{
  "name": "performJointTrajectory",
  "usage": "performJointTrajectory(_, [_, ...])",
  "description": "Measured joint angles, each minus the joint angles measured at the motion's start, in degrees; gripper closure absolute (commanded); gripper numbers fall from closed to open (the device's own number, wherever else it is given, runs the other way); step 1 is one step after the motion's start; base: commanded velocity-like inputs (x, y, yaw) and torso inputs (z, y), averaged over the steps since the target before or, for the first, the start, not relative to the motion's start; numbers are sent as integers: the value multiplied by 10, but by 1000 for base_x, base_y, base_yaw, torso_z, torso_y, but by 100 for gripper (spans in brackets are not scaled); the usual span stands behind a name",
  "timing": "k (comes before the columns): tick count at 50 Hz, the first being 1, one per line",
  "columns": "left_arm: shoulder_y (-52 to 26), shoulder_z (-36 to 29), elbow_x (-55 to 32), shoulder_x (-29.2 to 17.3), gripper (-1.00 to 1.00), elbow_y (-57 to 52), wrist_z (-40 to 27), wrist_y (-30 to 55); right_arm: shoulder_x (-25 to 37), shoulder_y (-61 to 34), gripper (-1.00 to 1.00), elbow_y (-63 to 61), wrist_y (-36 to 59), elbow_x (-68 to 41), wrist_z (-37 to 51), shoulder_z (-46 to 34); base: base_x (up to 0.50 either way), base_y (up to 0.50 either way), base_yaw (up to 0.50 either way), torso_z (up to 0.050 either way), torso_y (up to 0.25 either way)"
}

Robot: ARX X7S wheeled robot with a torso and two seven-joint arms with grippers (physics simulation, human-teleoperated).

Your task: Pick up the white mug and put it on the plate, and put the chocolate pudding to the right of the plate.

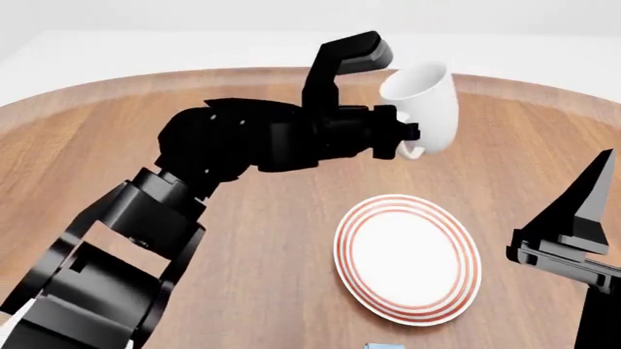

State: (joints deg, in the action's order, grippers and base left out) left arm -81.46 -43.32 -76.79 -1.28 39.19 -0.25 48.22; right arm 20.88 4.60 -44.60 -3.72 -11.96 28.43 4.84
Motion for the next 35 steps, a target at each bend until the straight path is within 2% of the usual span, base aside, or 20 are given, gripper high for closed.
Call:
performJointTrajectory(13, [4, -79, -68, 8, 100, 47, 0, -42, 1, 1, -100, 5, -2, 0, 2, -1, 0, 0, 0, 0, 0])
performJointTrajectory(35, [-13, -326, -227, 12, 100, 84, 7, -155, 3, 4, -100, 12, -9, -2, 5, -1, 0, 0, 0, 0, 0])
